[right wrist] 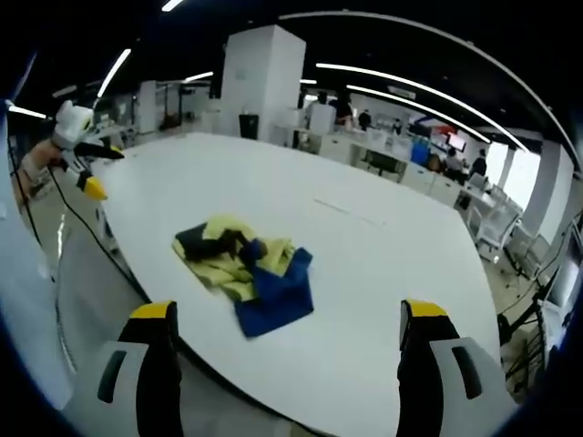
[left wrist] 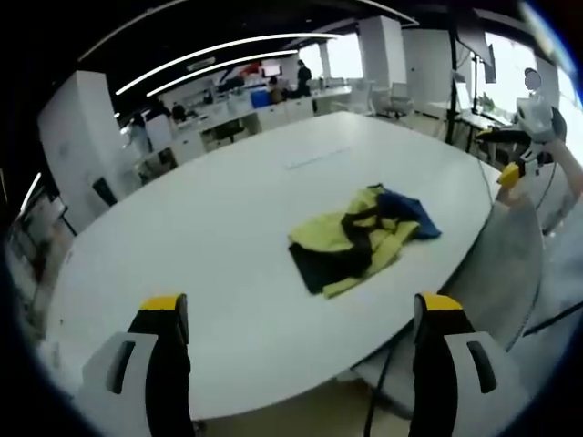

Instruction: Fold the garment on the visible template until the final outline fits inside the template.

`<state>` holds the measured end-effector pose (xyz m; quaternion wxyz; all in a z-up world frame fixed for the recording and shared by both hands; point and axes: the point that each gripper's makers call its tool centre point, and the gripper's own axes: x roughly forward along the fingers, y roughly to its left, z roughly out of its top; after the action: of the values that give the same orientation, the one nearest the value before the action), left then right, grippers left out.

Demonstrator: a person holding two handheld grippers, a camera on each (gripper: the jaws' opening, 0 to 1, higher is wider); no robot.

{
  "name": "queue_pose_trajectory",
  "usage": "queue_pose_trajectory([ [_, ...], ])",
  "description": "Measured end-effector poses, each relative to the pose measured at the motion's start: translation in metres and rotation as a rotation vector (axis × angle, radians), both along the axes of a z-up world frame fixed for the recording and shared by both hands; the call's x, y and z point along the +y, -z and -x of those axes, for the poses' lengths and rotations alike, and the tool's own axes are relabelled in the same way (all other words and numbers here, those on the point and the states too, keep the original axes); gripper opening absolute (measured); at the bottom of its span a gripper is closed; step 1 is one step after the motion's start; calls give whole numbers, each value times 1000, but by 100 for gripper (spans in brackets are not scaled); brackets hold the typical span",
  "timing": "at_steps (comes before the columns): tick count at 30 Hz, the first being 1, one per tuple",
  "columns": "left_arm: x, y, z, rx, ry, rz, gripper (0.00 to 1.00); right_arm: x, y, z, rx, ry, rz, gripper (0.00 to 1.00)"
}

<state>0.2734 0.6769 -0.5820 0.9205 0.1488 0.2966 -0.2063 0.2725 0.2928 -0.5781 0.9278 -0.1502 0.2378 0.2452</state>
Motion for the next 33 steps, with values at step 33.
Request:
queue_pose_trajectory([
  [33, -2, 3, 2, 11, -1, 4, 100, 4, 7, -1, 18, -19, 1, 100],
])
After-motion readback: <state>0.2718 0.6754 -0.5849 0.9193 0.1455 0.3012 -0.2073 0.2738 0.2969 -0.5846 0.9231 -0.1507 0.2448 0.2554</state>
